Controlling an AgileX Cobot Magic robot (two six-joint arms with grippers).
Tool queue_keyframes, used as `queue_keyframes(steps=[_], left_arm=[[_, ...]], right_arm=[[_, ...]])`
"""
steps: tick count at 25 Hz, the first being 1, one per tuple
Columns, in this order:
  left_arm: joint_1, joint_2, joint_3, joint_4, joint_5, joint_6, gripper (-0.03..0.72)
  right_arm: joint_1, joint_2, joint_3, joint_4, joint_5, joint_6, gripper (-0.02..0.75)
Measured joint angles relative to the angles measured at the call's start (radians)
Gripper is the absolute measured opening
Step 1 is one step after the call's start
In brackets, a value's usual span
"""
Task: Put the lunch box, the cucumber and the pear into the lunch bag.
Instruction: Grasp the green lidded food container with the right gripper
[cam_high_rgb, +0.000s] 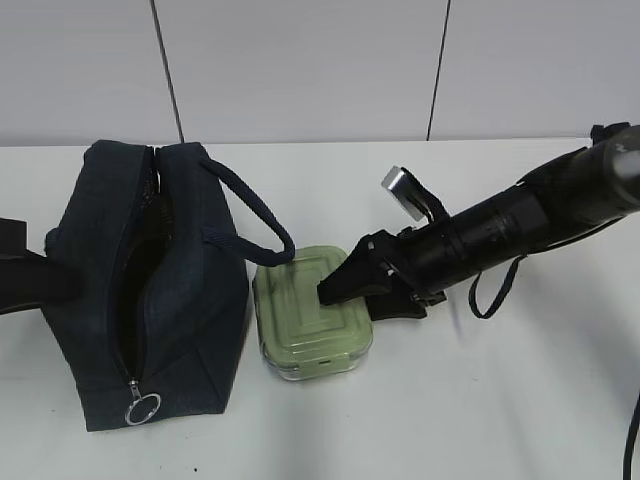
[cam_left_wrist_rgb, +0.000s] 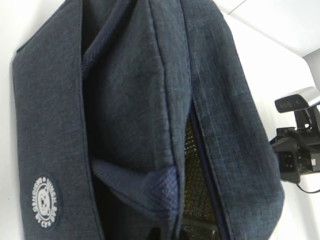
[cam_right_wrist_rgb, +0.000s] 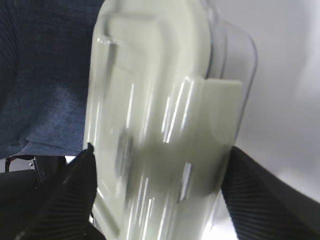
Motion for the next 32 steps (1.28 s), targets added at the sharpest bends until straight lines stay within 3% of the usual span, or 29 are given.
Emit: queue_keyframes(steps=[14,25,32], left_arm=[[0.0,0.0,0.0,0.0,0.006,0.0,-0.015],[0.0,0.0,0.0,0.0,0.006,0.0,-0.015],[0.0,0.0,0.0,0.0,0.006,0.0,-0.015]], right_arm=[[0.0,0.014,-0.025,-0.054,0.007,0.027,0.379],[-0.012,0.014,-0.025,-0.061,0.026,0.029,0.37],[-0.098,0.014,-0.025,-0.069,0.05,0.029,0.37]])
